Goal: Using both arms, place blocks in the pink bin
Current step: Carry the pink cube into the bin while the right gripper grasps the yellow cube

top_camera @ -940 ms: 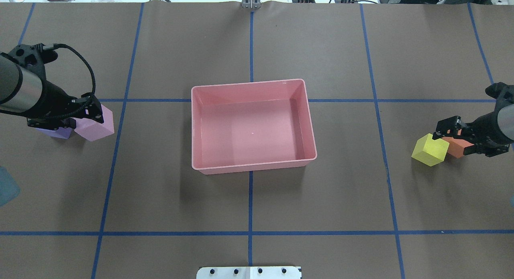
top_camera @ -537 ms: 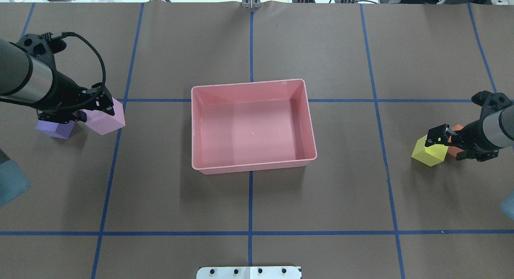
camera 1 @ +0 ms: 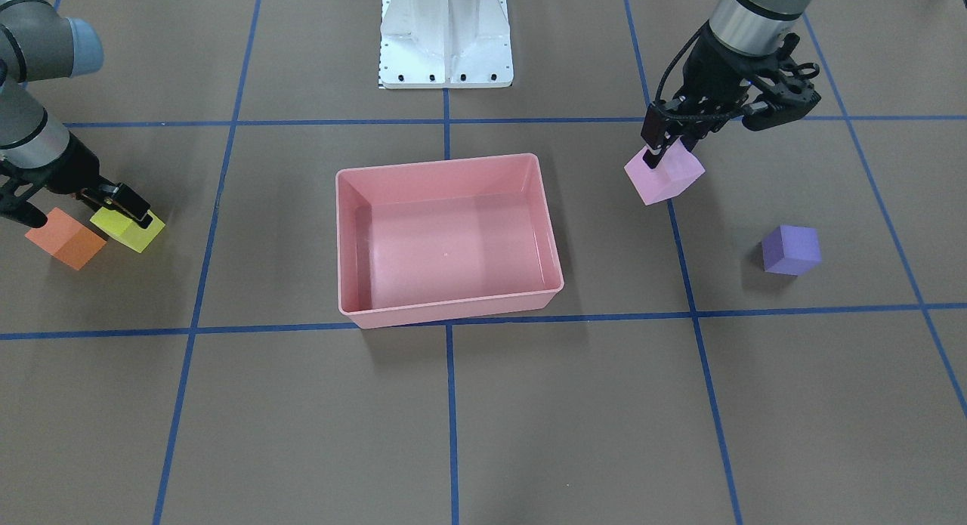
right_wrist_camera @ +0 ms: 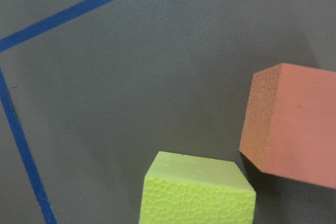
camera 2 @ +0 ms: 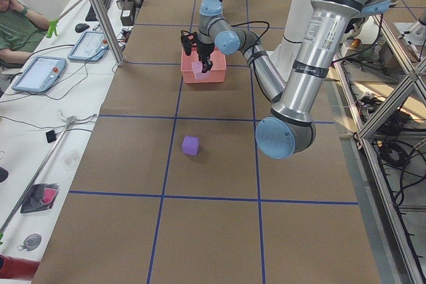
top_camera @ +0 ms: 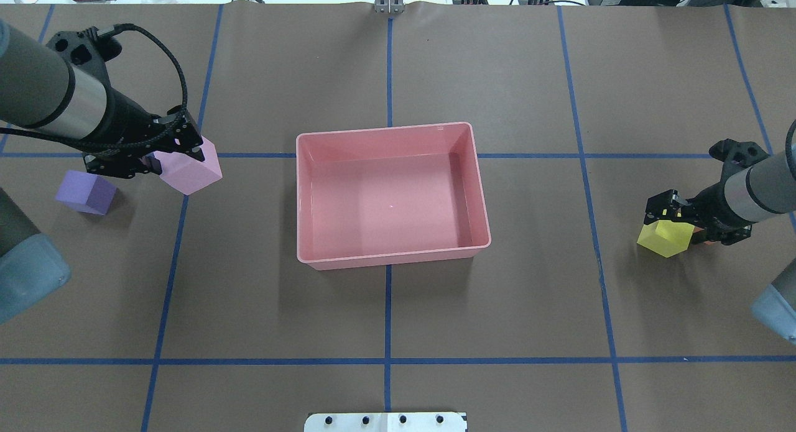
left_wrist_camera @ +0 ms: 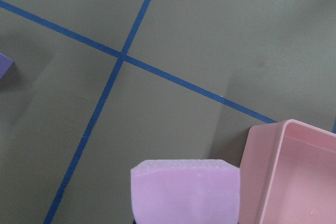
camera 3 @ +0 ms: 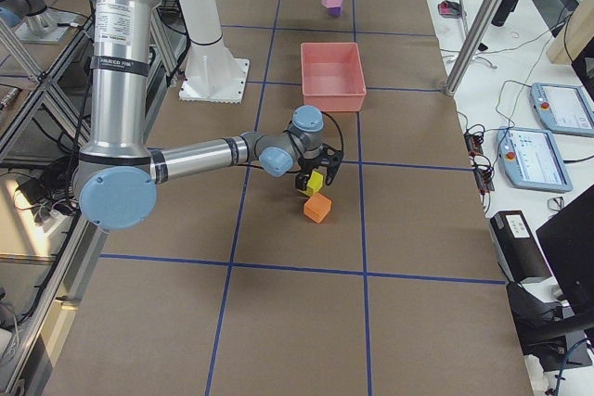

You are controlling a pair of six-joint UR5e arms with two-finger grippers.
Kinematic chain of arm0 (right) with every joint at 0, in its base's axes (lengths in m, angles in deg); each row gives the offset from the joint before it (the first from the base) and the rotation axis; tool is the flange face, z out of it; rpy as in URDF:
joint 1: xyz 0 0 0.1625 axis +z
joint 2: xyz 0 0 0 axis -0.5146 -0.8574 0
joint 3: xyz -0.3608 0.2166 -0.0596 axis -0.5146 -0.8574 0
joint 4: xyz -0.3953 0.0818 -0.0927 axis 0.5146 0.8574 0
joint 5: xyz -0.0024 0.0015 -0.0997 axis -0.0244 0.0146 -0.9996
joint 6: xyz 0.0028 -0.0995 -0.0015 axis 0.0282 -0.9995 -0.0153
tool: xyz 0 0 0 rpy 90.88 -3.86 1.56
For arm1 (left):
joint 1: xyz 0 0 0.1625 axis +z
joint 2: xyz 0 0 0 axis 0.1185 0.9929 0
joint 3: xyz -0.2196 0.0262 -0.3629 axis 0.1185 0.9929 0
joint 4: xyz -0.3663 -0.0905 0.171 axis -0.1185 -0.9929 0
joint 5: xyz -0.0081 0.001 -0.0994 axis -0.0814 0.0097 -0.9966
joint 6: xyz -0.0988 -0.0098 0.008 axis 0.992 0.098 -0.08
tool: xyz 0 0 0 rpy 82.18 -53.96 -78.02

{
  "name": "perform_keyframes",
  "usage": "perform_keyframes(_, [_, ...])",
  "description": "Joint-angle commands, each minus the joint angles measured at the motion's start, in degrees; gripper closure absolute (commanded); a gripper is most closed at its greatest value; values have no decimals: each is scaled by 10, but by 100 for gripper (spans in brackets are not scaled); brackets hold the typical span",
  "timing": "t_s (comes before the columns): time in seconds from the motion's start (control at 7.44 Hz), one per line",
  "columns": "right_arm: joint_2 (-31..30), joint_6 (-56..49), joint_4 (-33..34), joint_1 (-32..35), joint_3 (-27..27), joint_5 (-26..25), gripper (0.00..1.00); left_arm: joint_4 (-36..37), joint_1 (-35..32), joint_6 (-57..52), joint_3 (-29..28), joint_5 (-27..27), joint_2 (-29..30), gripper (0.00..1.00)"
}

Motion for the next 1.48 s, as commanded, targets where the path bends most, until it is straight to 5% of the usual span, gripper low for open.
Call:
perform_keyframes(0.0, [6, -1, 1, 0, -12, 2, 0, 3, 47, 72, -22, 21, 58, 100])
perform_keyframes(0.4, [6, -1, 1, 1, -11, 3, 0, 1, 139, 156, -105, 107, 153, 100])
perform_keyframes(0.67, [6, 0, 1, 1, -11, 0, 1, 1, 159, 206, -191, 114, 246, 100])
perform_keyframes(0.81, [6, 2, 1, 1, -11, -3, 43, -1, 166, 213, -211, 125, 262, 95])
perform_keyframes(0.94, [4, 0, 1, 1, -11, -10, 99, -10, 166, 218, -212, 126, 264, 1])
perform_keyframes(1.34, [8, -1, 24, 18, 24, 33, 100, -12, 166, 218, -205, 133, 275, 0])
